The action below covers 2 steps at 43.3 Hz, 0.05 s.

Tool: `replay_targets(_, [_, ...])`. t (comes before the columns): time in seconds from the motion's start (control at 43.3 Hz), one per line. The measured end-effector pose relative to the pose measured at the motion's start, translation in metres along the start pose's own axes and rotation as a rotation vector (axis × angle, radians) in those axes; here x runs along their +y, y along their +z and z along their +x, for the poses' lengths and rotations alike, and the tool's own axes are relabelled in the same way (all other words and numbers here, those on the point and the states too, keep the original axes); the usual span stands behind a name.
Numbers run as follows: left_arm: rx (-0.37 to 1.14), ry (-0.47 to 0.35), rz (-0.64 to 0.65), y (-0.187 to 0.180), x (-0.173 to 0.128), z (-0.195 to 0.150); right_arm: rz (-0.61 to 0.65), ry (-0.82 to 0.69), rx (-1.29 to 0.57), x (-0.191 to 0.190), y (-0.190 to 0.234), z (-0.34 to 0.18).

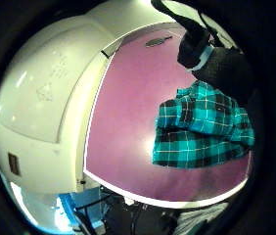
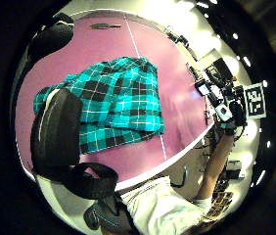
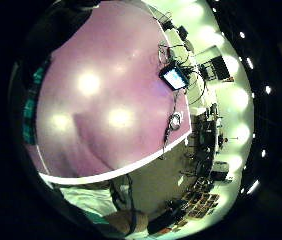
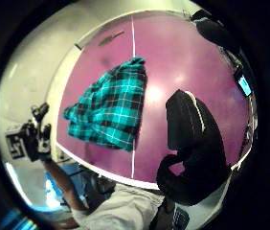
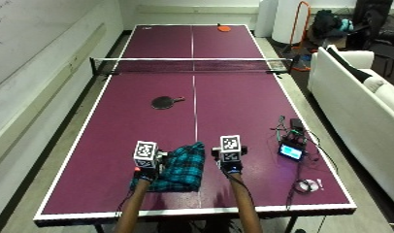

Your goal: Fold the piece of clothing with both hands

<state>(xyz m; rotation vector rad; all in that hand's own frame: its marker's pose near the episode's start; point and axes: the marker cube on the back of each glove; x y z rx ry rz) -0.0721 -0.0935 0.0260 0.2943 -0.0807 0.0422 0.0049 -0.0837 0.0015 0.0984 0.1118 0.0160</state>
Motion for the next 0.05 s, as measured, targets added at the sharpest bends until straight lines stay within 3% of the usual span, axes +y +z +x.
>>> replay_targets(0.046, [0.046, -0.002, -0.072, 0.0006, 0.0105, 0.0076, 0.013, -0.003, -0.012, 0.0004, 0.0014, 0.0002])
